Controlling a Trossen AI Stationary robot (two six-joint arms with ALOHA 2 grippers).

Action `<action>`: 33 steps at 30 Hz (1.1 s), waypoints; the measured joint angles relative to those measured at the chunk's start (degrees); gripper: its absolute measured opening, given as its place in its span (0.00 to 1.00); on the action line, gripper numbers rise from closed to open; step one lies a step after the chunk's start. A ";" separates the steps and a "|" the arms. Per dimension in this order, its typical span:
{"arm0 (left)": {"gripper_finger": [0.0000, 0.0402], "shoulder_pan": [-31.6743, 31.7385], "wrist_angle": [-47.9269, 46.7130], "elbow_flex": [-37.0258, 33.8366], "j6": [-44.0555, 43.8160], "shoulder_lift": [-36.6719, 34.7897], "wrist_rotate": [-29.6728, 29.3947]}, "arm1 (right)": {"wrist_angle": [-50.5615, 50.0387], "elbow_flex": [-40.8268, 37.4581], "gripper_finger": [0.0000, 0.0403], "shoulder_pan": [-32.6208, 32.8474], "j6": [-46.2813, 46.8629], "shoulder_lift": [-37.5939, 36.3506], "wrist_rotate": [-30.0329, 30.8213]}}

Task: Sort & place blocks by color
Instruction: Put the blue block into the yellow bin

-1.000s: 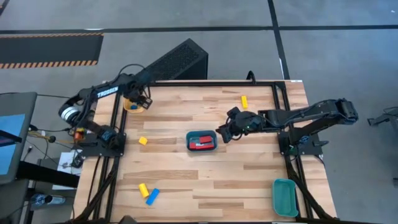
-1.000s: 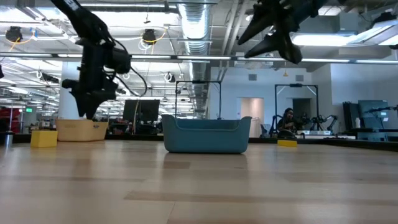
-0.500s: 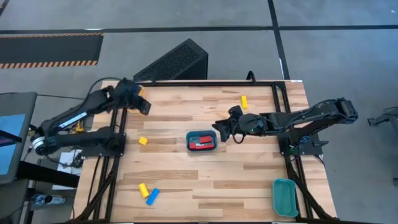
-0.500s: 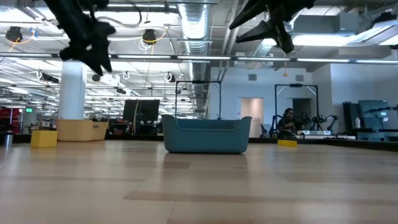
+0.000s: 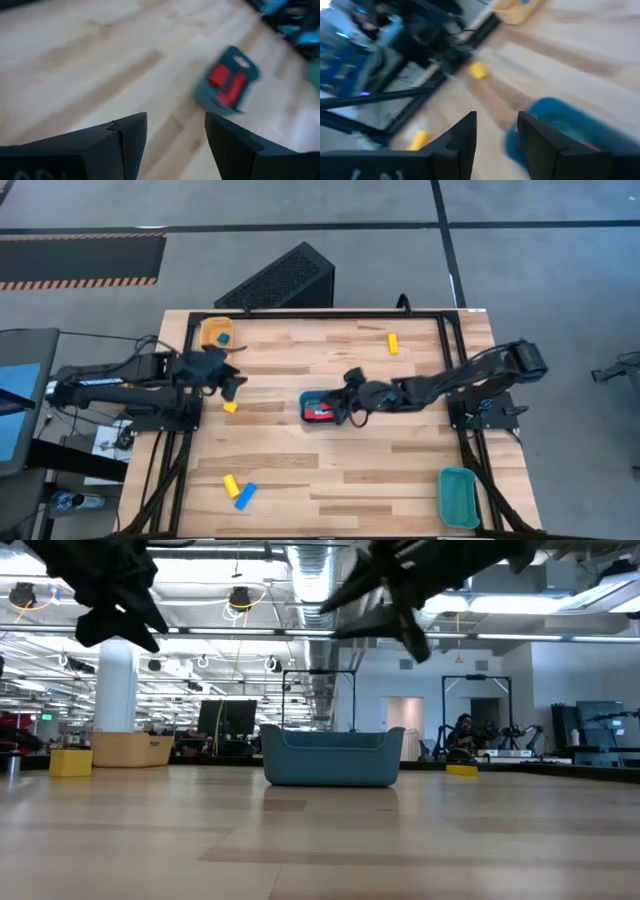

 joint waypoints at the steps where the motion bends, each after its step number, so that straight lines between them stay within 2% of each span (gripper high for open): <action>1: 0.46 -2.14 0.96 -0.50 -0.99 -0.41 -0.60 | 2.92 0.43 0.40 0.45 -0.06 1.64 -0.38; 4: 0.45 -8.86 1.93 -1.95 -3.57 -1.05 -6.14 | 8.29 3.20 0.38 1.94 -1.99 5.53 -0.84; 7: 0.43 -14.79 2.22 -2.46 -5.73 -1.92 -11.85 | 7.68 7.43 0.35 3.34 -4.71 8.06 -0.40; 13: 0.36 -23.27 2.27 -2.44 -6.03 -2.40 -14.93 | 0.22 16.08 0.29 5.61 -7.70 12.13 -0.24; 18: 0.32 -26.93 -2.51 -2.44 -8.94 -1.62 -16.13 | -11.25 24.72 0.27 6.88 -7.90 15.63 3.34; 24: 0.29 -30.38 -2.63 -2.44 -7.85 -1.91 -16.78 | -20.30 35.39 0.27 10.00 -8.85 20.84 9.41; 27: 0.27 -30.95 -3.67 -1.72 -3.79 -3.13 -17.35 | -23.52 39.27 0.27 11.09 -14.17 23.63 12.77; 30: 0.25 -30.95 -4.58 -0.08 0.06 -4.81 -17.31 | -24.10 41.79 0.27 10.69 -21.30 26.47 13.01; 33: 0.23 -30.95 -4.55 1.10 0.81 -6.99 -15.32 | -23.92 45.15 0.27 10.10 -23.12 29.12 12.14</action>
